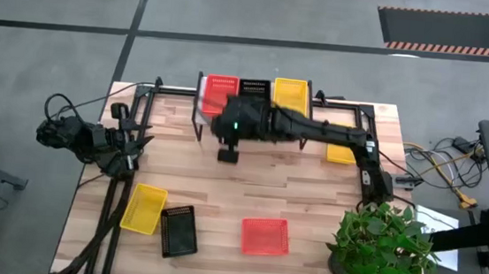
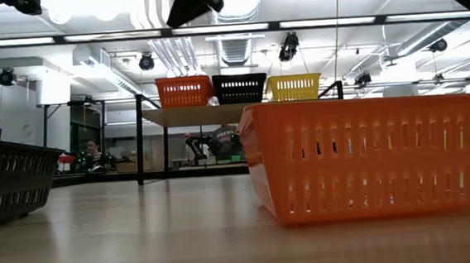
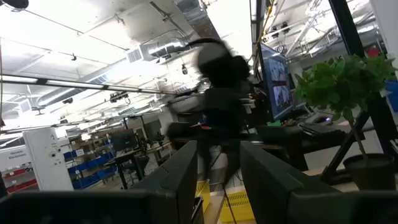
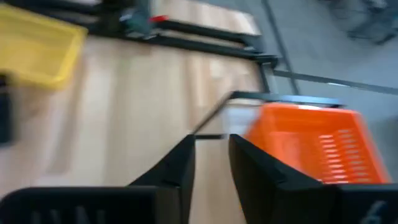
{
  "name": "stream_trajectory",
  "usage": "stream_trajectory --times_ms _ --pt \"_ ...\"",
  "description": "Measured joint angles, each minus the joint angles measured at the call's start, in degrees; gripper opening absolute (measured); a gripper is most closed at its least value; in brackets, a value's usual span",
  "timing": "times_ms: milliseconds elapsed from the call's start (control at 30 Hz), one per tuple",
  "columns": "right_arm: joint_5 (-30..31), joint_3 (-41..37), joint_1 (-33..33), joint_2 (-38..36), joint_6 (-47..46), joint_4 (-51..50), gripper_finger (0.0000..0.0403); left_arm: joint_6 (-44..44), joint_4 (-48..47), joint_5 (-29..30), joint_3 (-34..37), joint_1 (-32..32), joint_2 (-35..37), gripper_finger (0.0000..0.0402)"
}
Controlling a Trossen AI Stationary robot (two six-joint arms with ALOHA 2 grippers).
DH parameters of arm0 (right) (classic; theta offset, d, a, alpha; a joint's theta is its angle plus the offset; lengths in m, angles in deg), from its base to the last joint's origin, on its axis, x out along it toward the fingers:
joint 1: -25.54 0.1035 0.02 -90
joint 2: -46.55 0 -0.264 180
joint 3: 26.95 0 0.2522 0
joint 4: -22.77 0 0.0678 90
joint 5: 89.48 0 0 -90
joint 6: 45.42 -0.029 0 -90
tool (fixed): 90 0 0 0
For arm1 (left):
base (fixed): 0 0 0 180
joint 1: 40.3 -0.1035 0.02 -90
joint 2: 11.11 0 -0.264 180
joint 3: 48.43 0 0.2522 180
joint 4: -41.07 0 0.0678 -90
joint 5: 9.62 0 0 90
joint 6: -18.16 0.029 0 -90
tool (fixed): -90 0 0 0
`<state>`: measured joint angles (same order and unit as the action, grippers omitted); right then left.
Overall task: Stack baskets on shelf by color
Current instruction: Stack the orange basket into the stacked orange basket on the shelf
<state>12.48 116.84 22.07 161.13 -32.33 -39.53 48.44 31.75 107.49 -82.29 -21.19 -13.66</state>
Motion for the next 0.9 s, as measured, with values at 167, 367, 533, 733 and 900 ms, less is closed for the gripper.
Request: stream_trajectory --times_ms 167,367,533,733,900 --pt "-0.14 -0.01 6.42 -0.28 -1.75 -6.2 0.0032 -1.78 1.24 -0.02 0.02 -0.01 -0.21 0.0105" --pt "0.02 -0.03 13.21 -0.26 -7.22 -12.49 0.0009 -4.54 1.56 -0.1 0.04 0.0 -1.43 0.0105" --pt "0.07 -1.23 17.96 -0.26 -9.93 -13.84 0.0009 -5.86 5.17 -3.46 0.05 0.0 -4.52 0.0105" --pt "0.07 -8.41 21.28 -0.26 -11.44 -7.05 0.0009 -5.98 11.53 -5.23 0.09 0.0 -10.29 0.0105" --pt "0.04 -16.63 21.49 -0.24 -10.8 4.88 0.0009 -5.95 14.85 -5.33 0.11 0.0 -13.73 0.0105"
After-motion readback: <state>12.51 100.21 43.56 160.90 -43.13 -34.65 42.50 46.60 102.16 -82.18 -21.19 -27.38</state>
